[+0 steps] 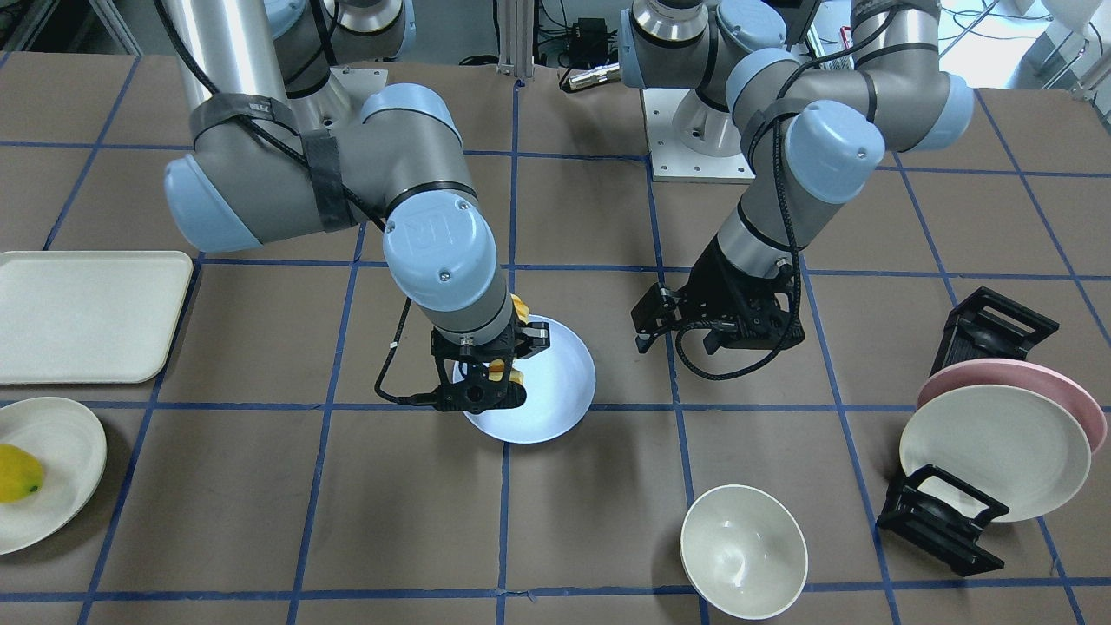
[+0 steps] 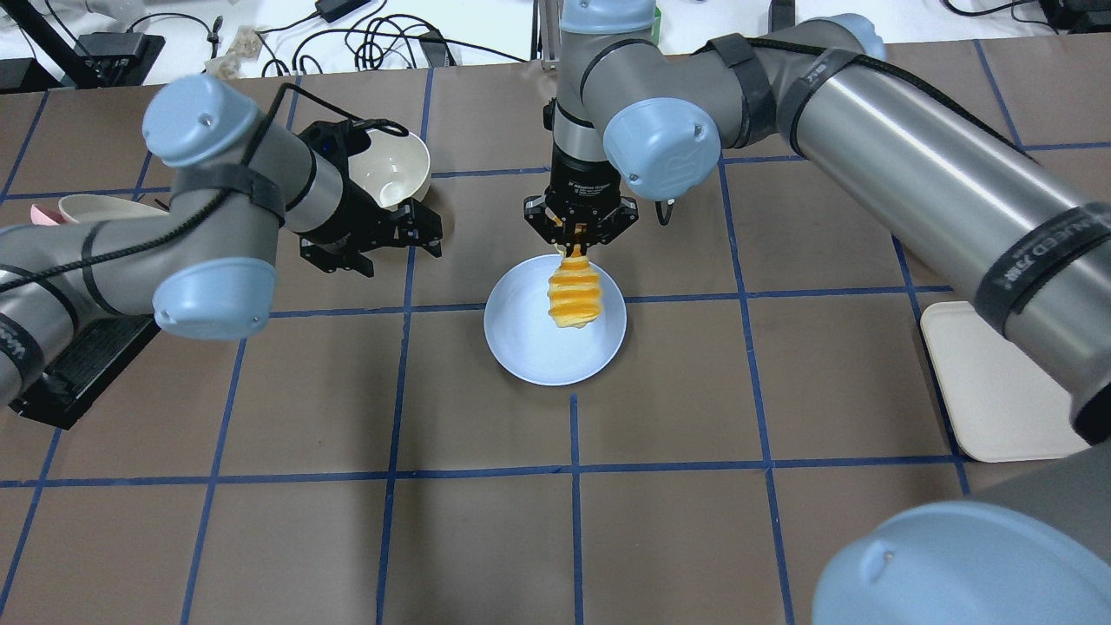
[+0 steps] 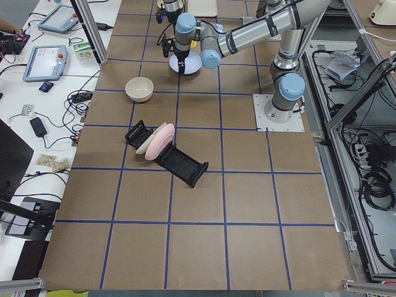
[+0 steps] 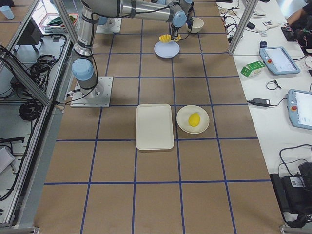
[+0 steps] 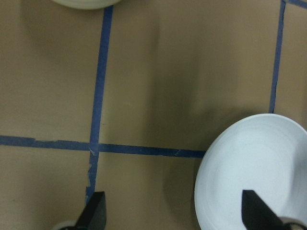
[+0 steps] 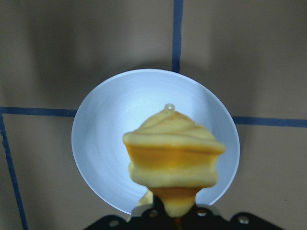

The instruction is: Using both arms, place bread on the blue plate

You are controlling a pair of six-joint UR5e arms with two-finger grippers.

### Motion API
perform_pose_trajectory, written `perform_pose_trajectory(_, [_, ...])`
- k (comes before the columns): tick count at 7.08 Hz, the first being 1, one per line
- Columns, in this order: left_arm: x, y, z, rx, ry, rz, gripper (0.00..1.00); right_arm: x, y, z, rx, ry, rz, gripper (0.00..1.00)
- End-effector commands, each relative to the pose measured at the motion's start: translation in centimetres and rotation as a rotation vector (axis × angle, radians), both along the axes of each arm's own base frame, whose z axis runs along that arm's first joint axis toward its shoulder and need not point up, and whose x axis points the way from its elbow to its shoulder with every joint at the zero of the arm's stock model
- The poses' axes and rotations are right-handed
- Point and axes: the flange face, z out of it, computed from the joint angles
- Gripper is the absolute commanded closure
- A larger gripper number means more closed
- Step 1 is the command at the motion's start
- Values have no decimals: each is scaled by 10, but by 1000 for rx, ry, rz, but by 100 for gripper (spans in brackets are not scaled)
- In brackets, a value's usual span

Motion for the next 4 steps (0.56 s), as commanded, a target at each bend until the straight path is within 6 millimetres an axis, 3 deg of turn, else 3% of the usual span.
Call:
perform_pose_trajectory(1, [9,-1,84,46,-95,-67,0,24,4,-41,15,-2,42,100])
perform_pose_trajectory(2, [9,4,101,11,-99,-83,0,23,9,-53,23,-1,42,92])
perform_pose_trajectory(3, [7,15,116,-7,-112,-88,0,20,16,-71,6,-8,39,77])
perform_pose_trajectory(4, [7,25,132,-16,-140,-89,0,20,23,-87,-25,-43,34,77])
